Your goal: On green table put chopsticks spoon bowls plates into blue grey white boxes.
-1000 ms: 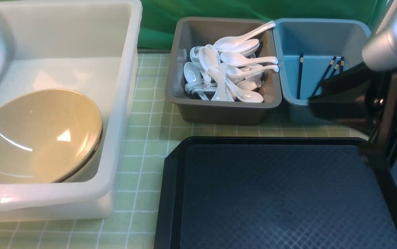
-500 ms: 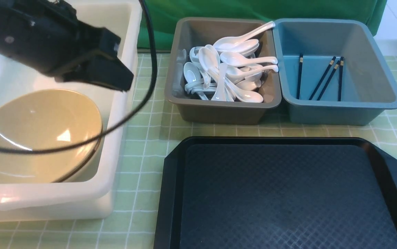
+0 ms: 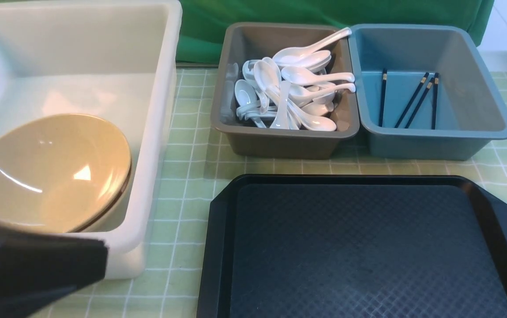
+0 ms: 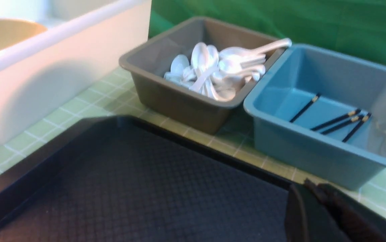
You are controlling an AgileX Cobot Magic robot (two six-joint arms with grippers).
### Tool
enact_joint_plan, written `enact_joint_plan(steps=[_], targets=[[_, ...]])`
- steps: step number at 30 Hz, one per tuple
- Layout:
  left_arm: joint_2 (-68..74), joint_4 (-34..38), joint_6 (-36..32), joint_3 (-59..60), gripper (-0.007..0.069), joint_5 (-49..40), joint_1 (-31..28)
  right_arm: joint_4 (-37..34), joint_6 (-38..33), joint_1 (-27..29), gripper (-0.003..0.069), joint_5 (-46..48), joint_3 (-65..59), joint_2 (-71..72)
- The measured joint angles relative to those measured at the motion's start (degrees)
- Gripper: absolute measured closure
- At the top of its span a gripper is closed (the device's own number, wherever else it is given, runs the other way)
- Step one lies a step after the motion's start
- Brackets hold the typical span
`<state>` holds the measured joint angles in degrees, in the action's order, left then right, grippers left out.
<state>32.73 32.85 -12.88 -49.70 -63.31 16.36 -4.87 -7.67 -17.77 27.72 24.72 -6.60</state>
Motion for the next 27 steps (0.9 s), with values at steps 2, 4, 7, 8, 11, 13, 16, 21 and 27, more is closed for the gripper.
enact_joint_plan(steps=[2, 4, 7, 8, 11, 13, 16, 21, 27], targets=[[-4.3, 0.2, 0.8, 3.2, 0.0627, 3.3, 0.0, 0.0, 0.3, 0.0, 0.0633, 0.3, -0.4, 1.3], [-8.5, 0.4, 1.1, 6.2, 0.0627, 5.8, 0.0, 0.0, 0.7, 0.0, 0.0632, 1.0, -0.6, 1.7], [-11.2, 1.2, 1.3, 8.5, 0.0627, 7.8, 0.0, 0.0, 0.7, 0.0, 0.0632, 2.4, -0.7, 1.8], [-13.0, 2.0, 1.4, 10.0, 0.0627, 8.4, 0.0, 0.0, 0.7, 0.0, 0.0631, 2.7, -0.7, 1.8], [-14.2, 2.3, 1.5, 11.9, 0.0627, 8.0, 0.0, 0.0, 0.7, 0.0, 0.0629, 2.9, -0.7, 1.9], [-14.2, 2.3, 1.6, 12.4, 0.0627, 7.2, 0.0, 0.0, 0.7, 0.0, 0.0627, 2.9, -0.7, 1.9], [-14.2, 2.3, 1.6, 13.4, 0.0627, 6.4, 0.0, 0.0, 0.7, 0.0, 0.0622, 2.9, -0.7, 1.9], [-14.2, 1.2, 1.6, 14.3, 0.0627, 6.4, 0.0, 0.0, 0.7, 0.0, 0.062, 2.9, -0.7, 1.9], [-14.9, -9.0, 0.5, 16.2, 0.0627, 15.0, 0.0, 0.0, 0.7, 0.0, 0.0613, 3.1, -0.7, 1.9]])
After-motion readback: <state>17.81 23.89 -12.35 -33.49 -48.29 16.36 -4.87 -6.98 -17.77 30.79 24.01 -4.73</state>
